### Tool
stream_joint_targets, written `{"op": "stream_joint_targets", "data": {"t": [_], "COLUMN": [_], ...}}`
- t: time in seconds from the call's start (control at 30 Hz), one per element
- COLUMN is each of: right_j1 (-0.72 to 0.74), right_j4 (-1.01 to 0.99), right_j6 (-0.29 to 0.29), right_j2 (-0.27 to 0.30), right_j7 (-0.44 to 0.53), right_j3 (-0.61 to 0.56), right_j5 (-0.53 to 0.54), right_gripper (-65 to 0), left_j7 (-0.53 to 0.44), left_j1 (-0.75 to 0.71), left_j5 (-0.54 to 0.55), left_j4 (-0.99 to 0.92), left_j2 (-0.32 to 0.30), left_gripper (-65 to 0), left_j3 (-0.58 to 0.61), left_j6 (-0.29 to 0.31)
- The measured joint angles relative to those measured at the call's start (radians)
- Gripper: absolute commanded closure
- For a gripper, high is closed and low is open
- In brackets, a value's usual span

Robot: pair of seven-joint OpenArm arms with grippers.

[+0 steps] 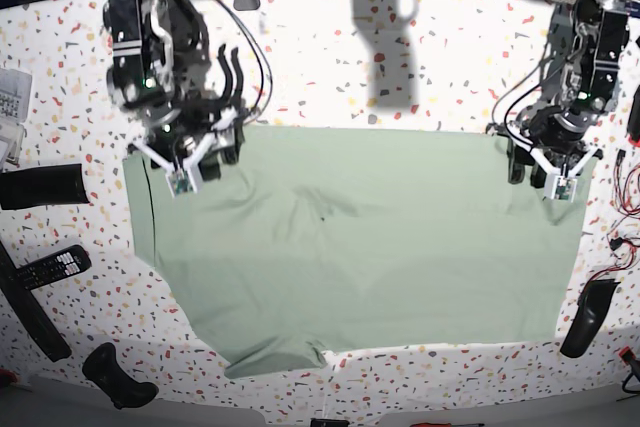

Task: Fold the T-shirt properly
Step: 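Drag the shirt with both grippers to spread it flat across the table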

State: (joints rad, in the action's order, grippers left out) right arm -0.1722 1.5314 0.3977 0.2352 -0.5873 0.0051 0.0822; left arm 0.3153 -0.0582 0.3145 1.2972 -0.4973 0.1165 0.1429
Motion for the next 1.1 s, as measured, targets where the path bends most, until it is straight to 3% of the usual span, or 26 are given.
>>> {"op": "stream_joint_targets", "data": {"t": [0.3, 0.63, 0.9, 1.0, 1.1], "right_j1": [-0.200, -0.402, -0.498, -0.513, -0.518], "right_j4": [0.153, 0.319, 0.383, 0.394, 0.396], "right_j6": [0.000, 0.003, 0.003, 0.003, 0.003], "right_j2": [0.000, 0.000, 0.000, 0.000, 0.000], "right_j7": [-0.009, -0.042, -0.058, -0.069, -0.076], "right_j3": [0.014, 0.164, 0.226, 0.247, 0.278], "right_j5": [-0.001, -0.003, -0.005, -0.004, -0.004], "right_gripper": [-32.7, -32.7, -32.7, -32.7, -32.7], "left_j7": [0.000, 0.008, 0.031, 0.030, 0.038], "left_j1": [-0.147, -0.311, -0.450, -0.480, -0.502], "left_j5": [-0.005, -0.005, -0.008, -0.072, -0.100], "left_j4": [0.136, 0.284, 0.396, 0.422, 0.443], "left_j2": [-0.002, -0.002, -0.002, -0.002, -0.002], "left_gripper": [-23.9, -23.9, -23.9, -23.9, -23.9], "left_j3": [-0.003, -0.003, -0.003, -0.003, -0.003], "left_j6": [-0.008, -0.003, -0.003, -0.003, -0.062]}}
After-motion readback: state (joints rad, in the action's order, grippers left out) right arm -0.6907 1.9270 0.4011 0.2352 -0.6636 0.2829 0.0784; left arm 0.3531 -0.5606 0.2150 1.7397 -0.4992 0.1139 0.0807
